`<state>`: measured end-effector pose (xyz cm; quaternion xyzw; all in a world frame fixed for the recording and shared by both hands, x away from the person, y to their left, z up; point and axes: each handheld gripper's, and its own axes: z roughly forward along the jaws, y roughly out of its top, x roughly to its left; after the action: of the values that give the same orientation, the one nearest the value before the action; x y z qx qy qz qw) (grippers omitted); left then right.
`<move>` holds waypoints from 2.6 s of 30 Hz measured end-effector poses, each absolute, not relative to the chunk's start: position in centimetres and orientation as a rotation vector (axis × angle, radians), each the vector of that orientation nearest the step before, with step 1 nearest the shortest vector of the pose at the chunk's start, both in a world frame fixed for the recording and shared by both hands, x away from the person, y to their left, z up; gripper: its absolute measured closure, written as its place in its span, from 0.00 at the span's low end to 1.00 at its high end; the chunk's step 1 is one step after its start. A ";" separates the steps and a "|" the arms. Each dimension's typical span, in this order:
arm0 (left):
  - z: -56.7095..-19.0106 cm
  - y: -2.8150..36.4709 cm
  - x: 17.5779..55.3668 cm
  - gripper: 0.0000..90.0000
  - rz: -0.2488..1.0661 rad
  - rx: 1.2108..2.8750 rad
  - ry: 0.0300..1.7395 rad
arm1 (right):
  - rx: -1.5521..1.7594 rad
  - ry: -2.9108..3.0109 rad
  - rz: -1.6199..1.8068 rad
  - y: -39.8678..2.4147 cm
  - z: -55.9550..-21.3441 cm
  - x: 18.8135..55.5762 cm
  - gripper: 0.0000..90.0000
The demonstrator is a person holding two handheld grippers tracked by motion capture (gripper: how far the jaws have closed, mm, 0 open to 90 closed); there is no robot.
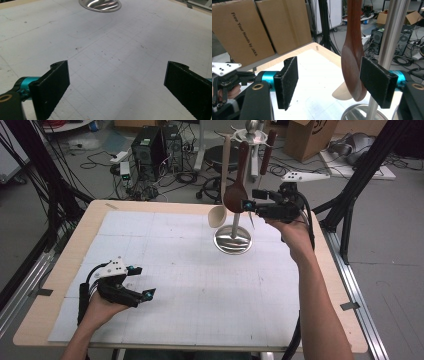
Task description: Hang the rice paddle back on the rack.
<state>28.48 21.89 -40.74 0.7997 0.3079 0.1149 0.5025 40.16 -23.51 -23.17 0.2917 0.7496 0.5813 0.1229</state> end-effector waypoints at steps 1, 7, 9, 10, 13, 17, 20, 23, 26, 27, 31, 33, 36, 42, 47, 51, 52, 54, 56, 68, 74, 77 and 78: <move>-40.7 21.9 28.5 0.08 0.278 1.932 0.744 | 0.853 2.191 1.691 -23.5 -23.4 40.1 0.33; -40.8 21.9 28.5 0.08 0.280 1.931 0.750 | 0.858 2.211 1.678 -23.4 -24.9 39.8 0.29; -40.8 21.9 28.5 0.08 0.280 1.932 0.749 | 0.860 2.213 1.673 -23.4 -25.2 39.7 0.28; -40.8 21.9 28.5 0.08 0.280 1.932 0.750 | 0.864 2.217 1.676 -23.3 -25.4 39.6 0.27; -40.8 21.8 28.5 0.08 0.278 1.936 0.748 | 0.861 2.231 1.656 -23.1 -25.8 39.5 0.22; -40.8 21.9 28.5 0.08 0.277 1.935 0.751 | 0.838 2.236 1.680 -23.0 -26.3 39.2 0.21; -40.8 21.9 28.5 0.08 0.273 1.934 0.754 | 0.840 2.250 1.677 -23.0 -26.9 39.0 0.18; -40.8 21.9 28.5 0.08 0.274 1.934 0.755 | 0.849 2.264 1.632 -23.1 -27.3 38.8 0.17; -40.8 22.0 28.6 0.08 0.272 1.931 0.756 | 0.860 2.253 1.628 -23.3 -27.8 38.6 0.15; -40.8 22.0 28.6 0.08 0.272 1.933 0.757 | 0.870 2.251 1.629 -23.4 -28.0 38.5 0.14; -40.9 21.9 28.6 0.08 0.265 1.935 0.757 | 0.879 2.263 1.621 -23.6 -28.8 38.3 0.12; -40.9 22.0 28.6 0.08 0.264 1.928 0.764 | 0.878 2.262 1.622 -23.6 -29.1 38.1 0.12; -40.9 22.0 28.6 0.08 0.263 1.929 0.764 | 0.878 2.264 1.620 -23.8 -29.6 37.8 0.12; -40.9 22.0 28.6 0.08 0.264 1.935 0.764 | 0.889 2.266 1.622 -24.1 -30.5 37.1 0.11; -40.9 22.0 28.7 0.07 0.249 1.930 0.763 | 0.905 2.271 1.618 -24.3 -31.4 36.5 0.02; -40.9 22.1 28.7 0.05 0.255 1.935 0.761 | 0.907 2.282 1.590 -24.4 -32.3 36.1 0.02; -40.9 22.0 28.7 0.05 0.258 1.937 0.762 | 0.910 2.284 1.595 -24.4 -32.6 36.0 0.01; -41.0 22.0 28.7 0.03 0.256 1.940 0.770 | 0.917 2.286 1.590 -24.5 -33.0 35.7 0.01; -41.0 22.0 28.8 0.02 0.255 1.943 0.773 | 0.910 2.293 1.555 -24.6 -33.3 35.4 0.01; -41.1 22.0 28.8 0.02 0.259 1.947 0.776 | 0.904 2.312 1.534 -24.9 -35.4 33.6 0.01; -41.0 22.0 28.8 0.02 0.261 1.943 0.778 | 0.911 2.305 1.536 -25.3 -36.1 32.8 0.01; -41.0 22.0 28.8 0.02 0.262 1.948 0.774 | 0.914 2.310 1.524 -25.4 -36.5 32.5 0.01; -41.0 22.0 28.8 0.02 0.262 1.948 0.775 | 0.922 2.315 1.520 -25.5 -36.6 32.3 0.01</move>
<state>28.79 22.02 -41.04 0.8025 0.3196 0.1079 0.4921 32.35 -25.47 -36.61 0.3141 0.7881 0.5176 0.1111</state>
